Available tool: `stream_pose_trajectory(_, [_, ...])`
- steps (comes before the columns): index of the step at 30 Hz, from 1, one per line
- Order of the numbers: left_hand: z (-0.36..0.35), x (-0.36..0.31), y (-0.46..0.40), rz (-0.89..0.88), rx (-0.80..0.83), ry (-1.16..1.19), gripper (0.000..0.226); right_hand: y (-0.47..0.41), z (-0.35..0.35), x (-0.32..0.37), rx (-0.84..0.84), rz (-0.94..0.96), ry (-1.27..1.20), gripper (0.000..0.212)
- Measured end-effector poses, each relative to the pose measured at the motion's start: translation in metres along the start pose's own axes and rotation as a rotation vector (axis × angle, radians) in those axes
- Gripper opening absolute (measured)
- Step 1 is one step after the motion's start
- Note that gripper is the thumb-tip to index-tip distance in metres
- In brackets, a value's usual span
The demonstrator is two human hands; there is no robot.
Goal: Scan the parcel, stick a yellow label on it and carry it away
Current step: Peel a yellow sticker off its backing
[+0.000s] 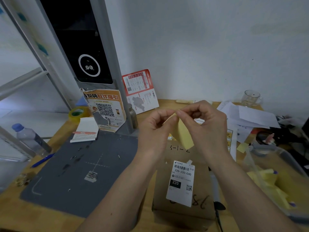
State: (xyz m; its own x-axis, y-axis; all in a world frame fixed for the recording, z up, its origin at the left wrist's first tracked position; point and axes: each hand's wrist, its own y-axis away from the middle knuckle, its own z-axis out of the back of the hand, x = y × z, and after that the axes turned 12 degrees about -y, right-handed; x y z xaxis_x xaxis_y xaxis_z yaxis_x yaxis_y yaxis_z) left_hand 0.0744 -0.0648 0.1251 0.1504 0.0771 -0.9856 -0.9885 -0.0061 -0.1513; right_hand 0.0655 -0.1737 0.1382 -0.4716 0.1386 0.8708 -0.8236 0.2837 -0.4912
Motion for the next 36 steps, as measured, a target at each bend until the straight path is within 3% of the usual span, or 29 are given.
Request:
stream_pose_trajectory(6, [-0.002,-0.001,0.0,-0.03,-0.054,-0.045,0.017,-0.005,0.004,0.004,0.028,-0.146,-0.151,0.017])
stream_pose_trajectory(12, [0.0,-0.002,0.002,0.036,-0.086,-0.011,0.02,-0.01,0.01,0.002,-0.053,-0.295,-0.215,0.015])
stream_pose_trajectory(16, [-0.001,-0.003,0.004,-0.051,-0.177,-0.028,0.019,-0.002,0.004,0.005,-0.173,-0.082,-0.044,0.013])
stream_pose_trajectory(18, [-0.003,-0.005,0.006,-0.115,-0.205,-0.057,0.021,0.002,0.001,0.01,-0.112,-0.012,-0.065,0.014])
stream_pose_trajectory(21, [-0.004,-0.007,0.01,-0.182,-0.192,-0.079,0.026,0.005,-0.005,0.012,0.082,-0.093,-0.178,0.018])
stream_pose_trajectory(23, [-0.005,-0.007,0.012,-0.211,-0.171,-0.1,0.03,0.005,-0.005,0.01,0.121,-0.124,-0.207,0.018])
stream_pose_trajectory(36, [-0.009,-0.007,0.014,-0.155,-0.066,-0.088,0.027,0.006,-0.001,0.006,0.042,-0.06,-0.275,0.022])
